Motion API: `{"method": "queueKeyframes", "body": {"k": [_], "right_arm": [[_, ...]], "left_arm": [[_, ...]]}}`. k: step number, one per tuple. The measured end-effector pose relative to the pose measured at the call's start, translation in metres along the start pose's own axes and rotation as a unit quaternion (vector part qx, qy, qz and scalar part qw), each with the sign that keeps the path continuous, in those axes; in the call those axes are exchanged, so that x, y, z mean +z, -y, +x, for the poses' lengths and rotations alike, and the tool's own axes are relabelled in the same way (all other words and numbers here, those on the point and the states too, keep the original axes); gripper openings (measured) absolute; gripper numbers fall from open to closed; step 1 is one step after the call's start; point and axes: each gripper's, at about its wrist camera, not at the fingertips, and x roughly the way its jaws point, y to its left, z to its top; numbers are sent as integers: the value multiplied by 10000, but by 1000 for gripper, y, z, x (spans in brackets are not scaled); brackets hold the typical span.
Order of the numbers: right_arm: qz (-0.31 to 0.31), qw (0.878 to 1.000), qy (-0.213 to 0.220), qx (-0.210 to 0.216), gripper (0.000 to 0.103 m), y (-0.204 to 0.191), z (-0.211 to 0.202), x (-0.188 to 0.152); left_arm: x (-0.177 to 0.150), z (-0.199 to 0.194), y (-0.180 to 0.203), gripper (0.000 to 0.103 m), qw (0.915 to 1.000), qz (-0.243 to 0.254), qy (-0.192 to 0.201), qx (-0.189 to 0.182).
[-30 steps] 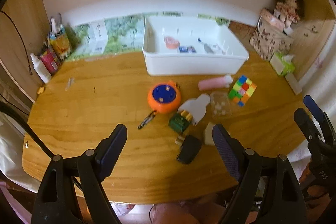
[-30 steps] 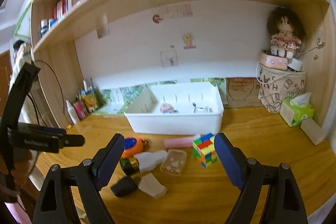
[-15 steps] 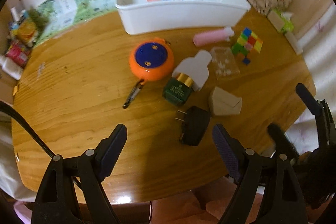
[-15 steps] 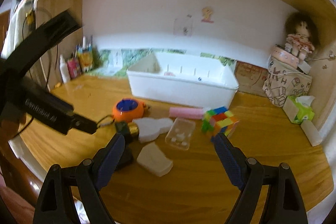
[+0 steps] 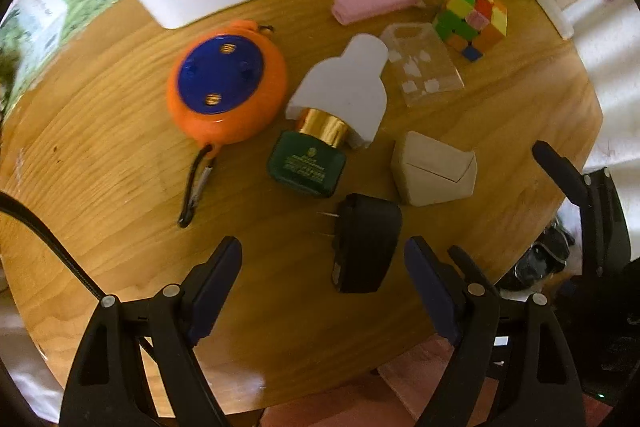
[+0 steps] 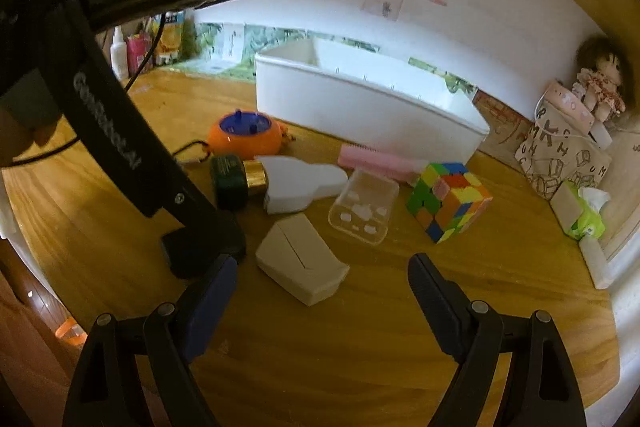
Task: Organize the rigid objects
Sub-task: 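Grasp the black plug charger with the left tool while the right tool grasps the beige folded box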
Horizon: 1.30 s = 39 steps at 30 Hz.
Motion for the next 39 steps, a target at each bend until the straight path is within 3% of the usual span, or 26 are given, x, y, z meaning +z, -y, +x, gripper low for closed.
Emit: {"method": "queueKeyframes", "body": {"k": [11, 17, 22, 26, 31, 39], "right_arm": [[137, 9997, -201, 28, 87, -2, 23, -7], [1, 9997, -258, 46, 87, -9, 30, -6], [1, 9995, -324, -13, 87, -13, 38, -4], [36, 9993, -368, 10, 85, -12, 43, -2], [20, 9992, -386, 129, 81, -9, 47, 2], [-13, 9984, -418, 379, 66, -15, 49, 5]], "left_arm": [[12, 23, 14, 85, 9973, 403, -609, -96], [19, 30, 23, 77, 9953, 603, -753, 92], [21, 32, 27, 68, 9941, 624, -888, 34], [28, 35, 29, 59, 9931, 640, -980, -58], [31, 42, 34, 58, 9927, 625, -1025, -75], [25, 38, 18, 58, 9929, 528, -1050, -201]]}}
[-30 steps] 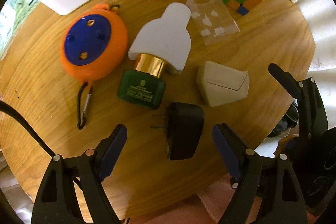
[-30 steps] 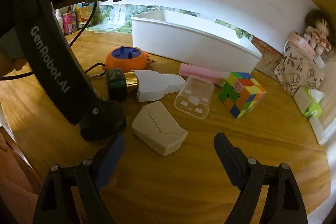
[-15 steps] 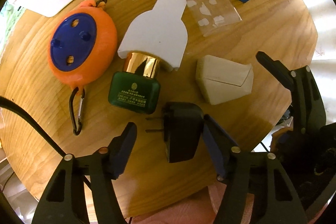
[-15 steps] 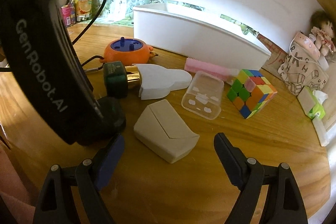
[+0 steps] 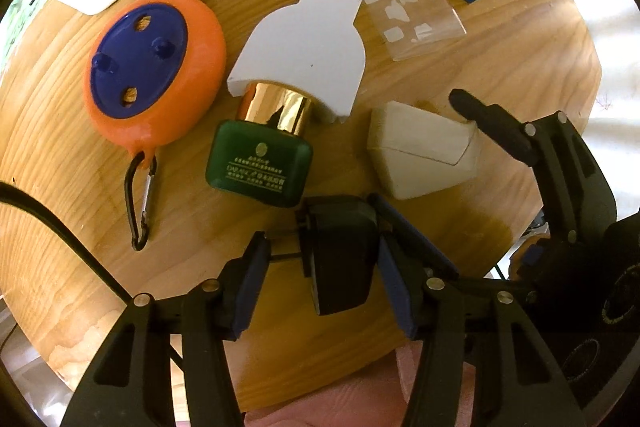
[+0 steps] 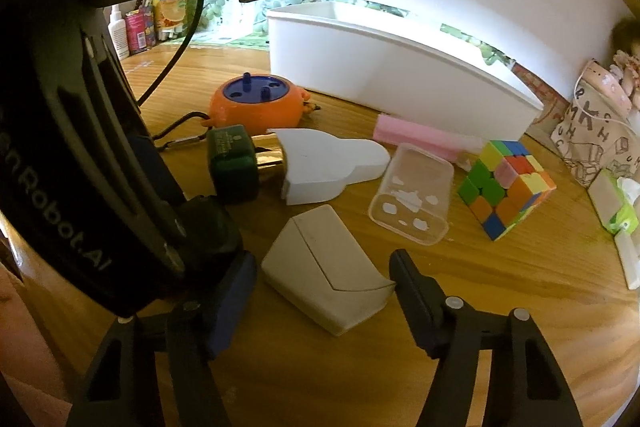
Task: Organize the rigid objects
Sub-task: 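Grasp the black plug charger with the left tool while the right tool grasps the beige folded box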
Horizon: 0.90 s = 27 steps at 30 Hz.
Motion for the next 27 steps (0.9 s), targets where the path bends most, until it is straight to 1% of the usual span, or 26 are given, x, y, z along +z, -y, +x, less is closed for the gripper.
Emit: {"method": "queueKeyframes", "body": {"k": [4, 10, 14, 16, 24, 25, 27], "right_arm": [[-33, 10000, -9, 61, 65, -1, 0, 1], [-172, 9998, -24, 106, 65, -5, -2, 0], [-219, 9997, -64, 65, 65, -7, -2, 1], [-278, 9996, -88, -8, 65, -10, -2, 2], [-518, 9986, -113, 60, 65, -18, -4, 10], [-544, 9984, -110, 76, 65, -19, -4, 11], [-593, 9981, -112, 100, 65, -22, -6, 13]], "left_arm": [[-3, -1, -7, 58, 10000, -33, -28, -21], [-13, -2, -22, 58, 9997, -201, -59, -158], [-18, -1, -36, 58, 9989, -379, -53, -257], [-25, -1, -46, 58, 9985, -449, -51, -292], [-43, -8, -68, 58, 9970, -624, 130, -439], [-36, 0, -56, 58, 9970, -626, 144, -436], [-39, -2, -60, 58, 9971, -618, 164, -424]]}}
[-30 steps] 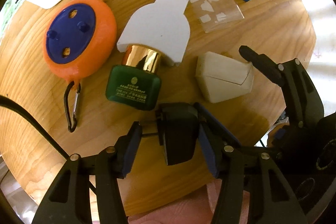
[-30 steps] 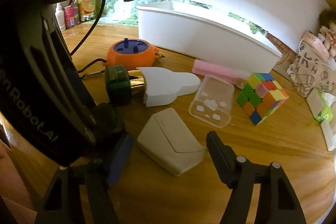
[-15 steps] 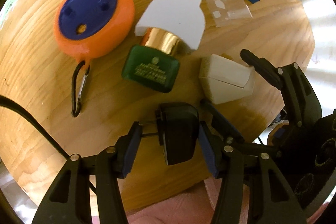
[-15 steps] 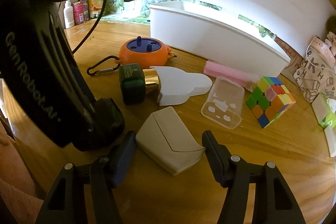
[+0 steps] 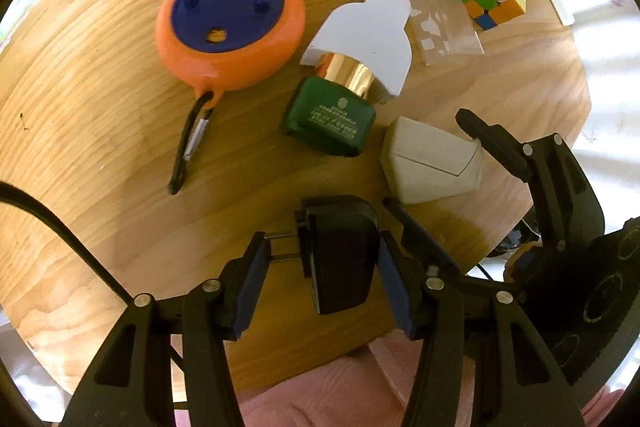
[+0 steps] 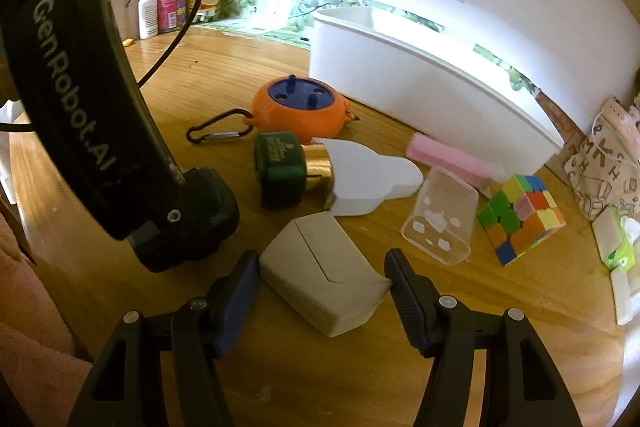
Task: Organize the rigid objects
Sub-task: 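Grasp the black plug charger with the left tool while the right tool grasps the beige folded box, then lift the charger and beige box and carry both over the tray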
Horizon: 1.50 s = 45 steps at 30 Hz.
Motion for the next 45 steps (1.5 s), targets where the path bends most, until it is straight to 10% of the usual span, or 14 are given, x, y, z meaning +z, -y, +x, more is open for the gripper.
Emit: {"method": "queueKeyframes", "body": {"k": [20, 45], "right_arm": [[-737, 9953, 603, -172, 65, -7, -35, 47], [-1437, 9776, 1402, -639, 65, 12, -58, 127]], "left_arm": [[-12, -56, -1, 58, 9991, 132, 351, 207], [9, -160, -6, 58, 9814, 594, 1731, 573]]}}
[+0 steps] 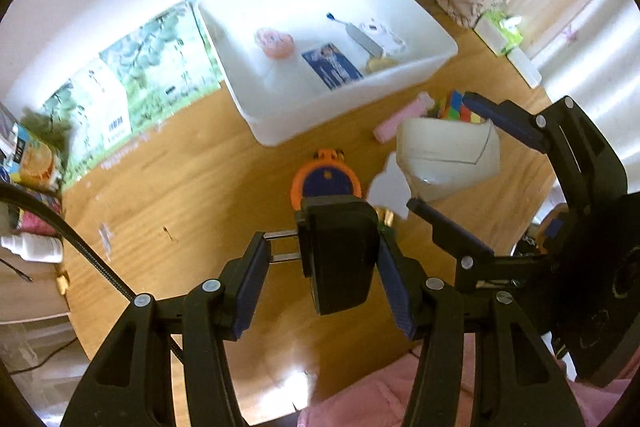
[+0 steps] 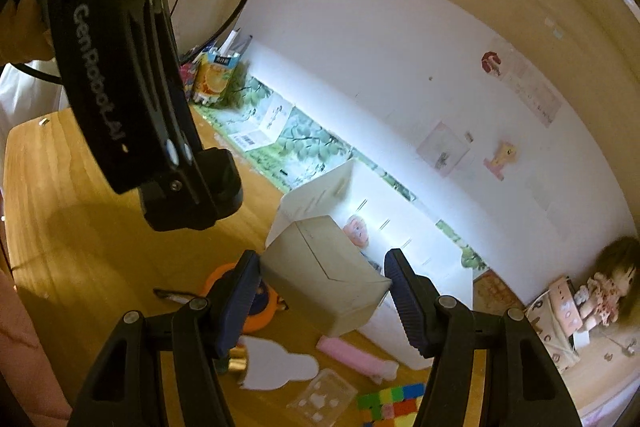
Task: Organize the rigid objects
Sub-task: 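Lift the charger and beige box and carry both over the tray, then open both tools to drop the charger and beige box into the tray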
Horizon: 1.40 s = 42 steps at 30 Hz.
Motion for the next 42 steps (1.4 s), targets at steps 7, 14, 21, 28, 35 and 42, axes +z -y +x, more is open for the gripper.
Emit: {"method": "queueKeyframes", "body": {"k": [7, 14, 21, 28, 35, 42], "right_arm": [[-158, 9997, 210, -12, 64, 20, 14, 12], [-107, 9994, 339, 42, 64, 52, 36, 14], [-1, 9990, 407, 163, 64, 86, 57, 5], [281, 9987, 281, 325, 64, 119, 86, -13], [567, 9968, 17, 563, 64, 136, 111, -39], [671, 9940, -254, 827, 65, 144, 134, -58]], "left_arm": [[25, -5, -8, 58, 9996, -203, 164, 123], [55, -10, -13, 58, 9974, -536, 380, 300], [84, 0, -10, 58, 9929, -899, 538, 569], [109, 20, -10, 58, 9860, -1304, 735, 733], [125, 40, -9, 58, 9764, -1674, 1260, 521], [140, 64, -10, 58, 9666, -2143, 1330, 459]]}}
